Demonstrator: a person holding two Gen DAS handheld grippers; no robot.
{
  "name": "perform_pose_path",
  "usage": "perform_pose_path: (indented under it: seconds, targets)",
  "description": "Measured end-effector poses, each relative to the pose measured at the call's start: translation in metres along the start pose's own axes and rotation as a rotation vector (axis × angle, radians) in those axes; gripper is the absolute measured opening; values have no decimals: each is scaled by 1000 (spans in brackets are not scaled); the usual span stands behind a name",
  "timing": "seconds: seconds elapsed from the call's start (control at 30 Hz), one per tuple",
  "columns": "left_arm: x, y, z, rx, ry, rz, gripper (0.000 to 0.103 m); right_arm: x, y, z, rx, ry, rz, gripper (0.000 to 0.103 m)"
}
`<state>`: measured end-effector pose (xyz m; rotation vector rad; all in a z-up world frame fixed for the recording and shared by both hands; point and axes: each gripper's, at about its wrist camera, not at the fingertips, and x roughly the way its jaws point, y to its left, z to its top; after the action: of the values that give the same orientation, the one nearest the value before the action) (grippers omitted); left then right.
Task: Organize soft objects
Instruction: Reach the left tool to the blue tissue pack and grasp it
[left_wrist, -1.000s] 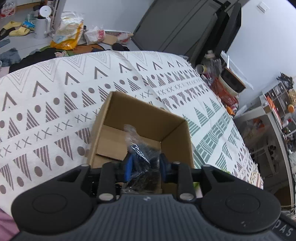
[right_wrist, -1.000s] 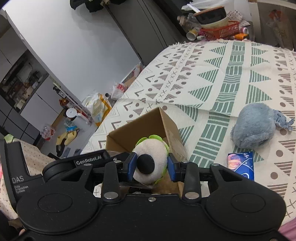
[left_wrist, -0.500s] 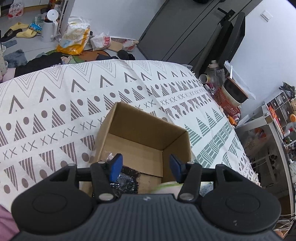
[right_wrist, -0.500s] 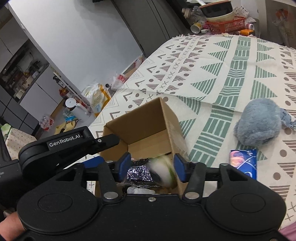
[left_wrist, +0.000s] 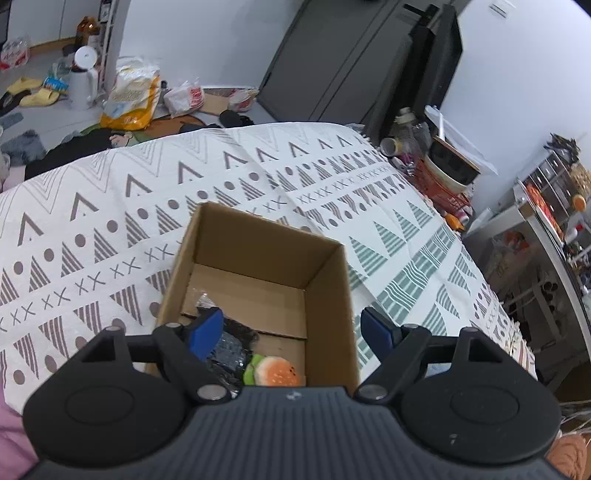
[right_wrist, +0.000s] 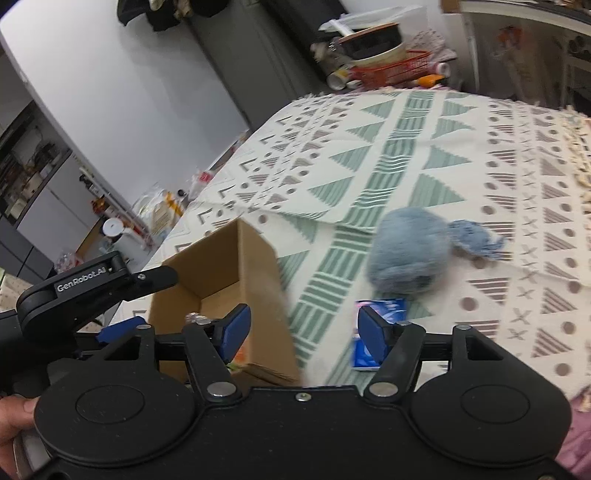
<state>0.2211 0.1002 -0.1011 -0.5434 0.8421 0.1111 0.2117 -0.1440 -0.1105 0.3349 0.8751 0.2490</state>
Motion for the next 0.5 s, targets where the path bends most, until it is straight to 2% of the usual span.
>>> perform_pose_path:
  seconds: [0.2,0.5]
  targets:
    - [-4,-23,-11,73,-15,-19,84,-23,-26,0,7,-34,-28,75]
    - [-5,-49,-25,152,-29,-28,84,-49,-66,1,25,-61,-35,79]
